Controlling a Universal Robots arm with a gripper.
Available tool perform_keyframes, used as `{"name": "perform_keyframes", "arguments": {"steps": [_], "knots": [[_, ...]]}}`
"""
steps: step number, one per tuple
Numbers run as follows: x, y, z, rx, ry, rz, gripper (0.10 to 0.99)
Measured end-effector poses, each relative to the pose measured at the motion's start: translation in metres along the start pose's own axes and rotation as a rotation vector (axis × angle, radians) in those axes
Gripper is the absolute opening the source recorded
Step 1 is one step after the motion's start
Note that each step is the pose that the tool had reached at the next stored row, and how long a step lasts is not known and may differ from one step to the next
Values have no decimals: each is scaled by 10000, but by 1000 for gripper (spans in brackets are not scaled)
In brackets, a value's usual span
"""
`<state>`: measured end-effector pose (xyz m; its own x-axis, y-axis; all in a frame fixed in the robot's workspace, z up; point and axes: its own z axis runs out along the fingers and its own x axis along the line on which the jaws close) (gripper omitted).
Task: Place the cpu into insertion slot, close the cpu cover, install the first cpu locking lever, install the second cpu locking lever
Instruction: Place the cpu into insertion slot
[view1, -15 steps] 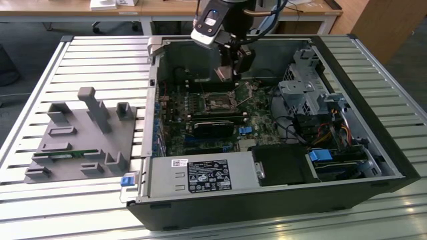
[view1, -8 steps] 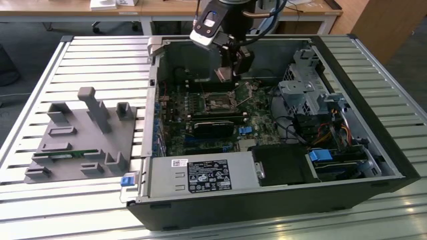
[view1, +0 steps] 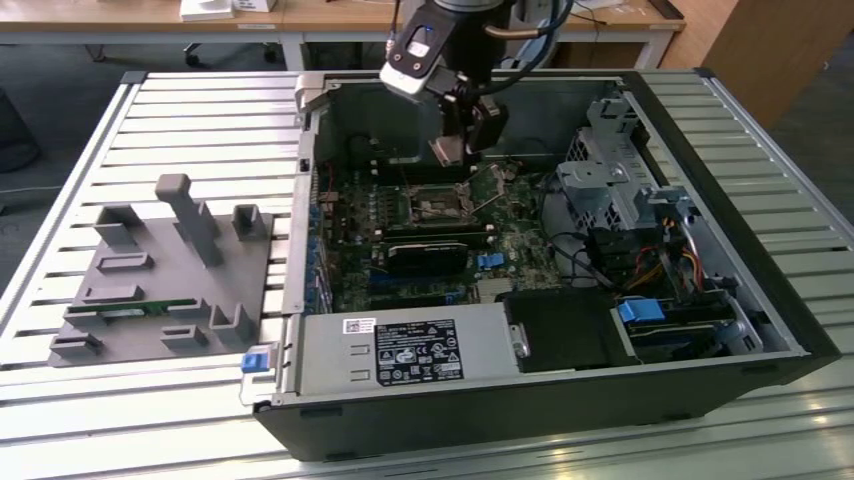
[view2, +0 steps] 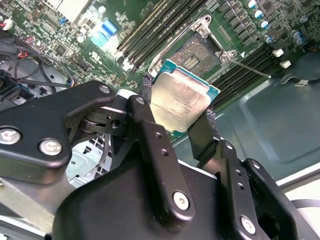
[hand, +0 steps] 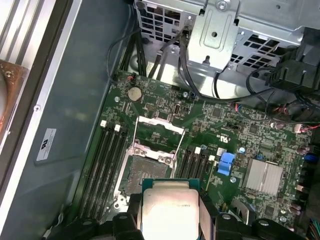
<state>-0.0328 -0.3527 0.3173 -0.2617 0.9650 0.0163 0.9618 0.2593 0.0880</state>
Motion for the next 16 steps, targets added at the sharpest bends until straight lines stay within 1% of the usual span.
{"name": "perform_keyframes", "arguments": {"steps": [16], "knots": [[-1,-5,51,1,-1,5,541]]}}
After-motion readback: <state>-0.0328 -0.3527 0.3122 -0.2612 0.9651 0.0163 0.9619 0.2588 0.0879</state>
